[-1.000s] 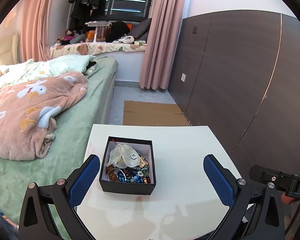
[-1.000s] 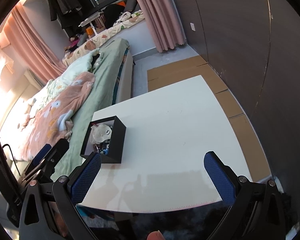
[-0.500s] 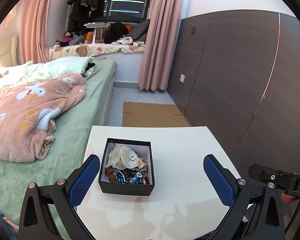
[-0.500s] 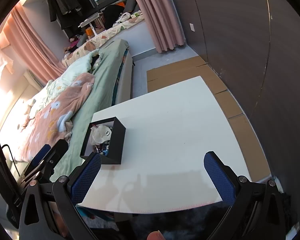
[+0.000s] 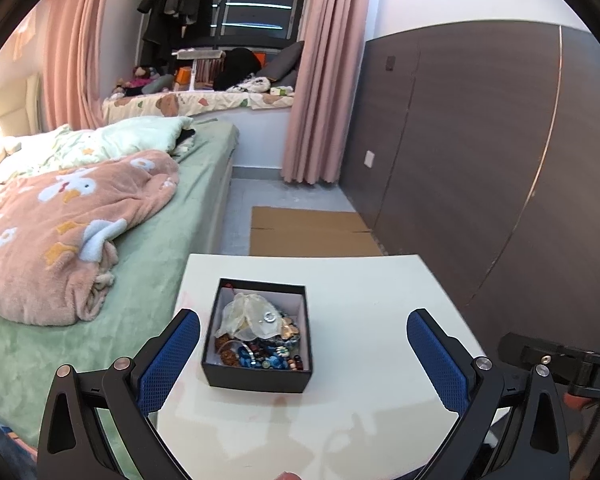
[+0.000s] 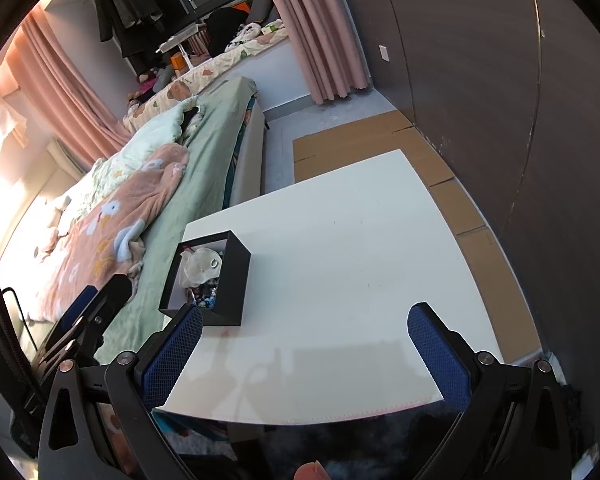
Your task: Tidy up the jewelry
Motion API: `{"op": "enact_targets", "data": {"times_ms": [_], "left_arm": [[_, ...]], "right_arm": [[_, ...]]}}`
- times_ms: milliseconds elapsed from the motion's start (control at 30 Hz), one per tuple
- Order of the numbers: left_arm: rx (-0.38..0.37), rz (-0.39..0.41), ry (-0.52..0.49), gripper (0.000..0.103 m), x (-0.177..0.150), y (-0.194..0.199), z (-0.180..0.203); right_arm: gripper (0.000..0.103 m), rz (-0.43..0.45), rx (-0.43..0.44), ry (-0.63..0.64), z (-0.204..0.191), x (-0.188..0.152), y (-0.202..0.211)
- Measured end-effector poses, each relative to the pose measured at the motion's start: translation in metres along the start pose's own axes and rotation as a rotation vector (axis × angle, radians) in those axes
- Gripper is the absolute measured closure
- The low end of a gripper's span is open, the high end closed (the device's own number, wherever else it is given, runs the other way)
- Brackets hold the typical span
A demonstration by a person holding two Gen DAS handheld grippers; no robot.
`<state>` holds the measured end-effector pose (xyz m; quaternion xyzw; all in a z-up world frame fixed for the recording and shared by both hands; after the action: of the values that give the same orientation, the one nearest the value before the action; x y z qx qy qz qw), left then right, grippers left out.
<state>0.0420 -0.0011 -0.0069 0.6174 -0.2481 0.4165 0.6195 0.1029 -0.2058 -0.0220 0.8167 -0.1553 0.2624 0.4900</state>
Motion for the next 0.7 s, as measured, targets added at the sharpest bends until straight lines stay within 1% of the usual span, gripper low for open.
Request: {"op": "enact_targets", "data": {"times_ms": [233, 467, 700], "left_arm": [[-0.009, -0.016, -0.011, 0.000, -0.0013, -0.0035, 0.0015], [-0.016, 0.025, -0.011, 0.000, 0.0016, 0.0044, -0.0013], [-0.020, 0.026, -0.026, 0.000, 0.0020, 0.0059, 0.0014]], "right_arm": [[0.000, -0.001, -0.001, -0.002, -0.0002, -0.0001, 0.0001], [0.000, -0.003, -0.002, -0.002, 0.0007, -0.0006, -0.0008], [0.000, -0.003, -0.001, -0.002, 0.0018, -0.0012, -0.0020]]}}
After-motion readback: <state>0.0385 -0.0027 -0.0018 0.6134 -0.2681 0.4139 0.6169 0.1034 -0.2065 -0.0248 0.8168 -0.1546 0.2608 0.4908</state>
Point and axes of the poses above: each gripper's, at about its wrist camera, not at the fingertips, and y roughly against the way its jaws point, z to its right, x to its top, the point moved 2 cm from there along -y, roughly the way its jaws point, and after that the axes turned 3 degrees about x, right-handed, at the moved point
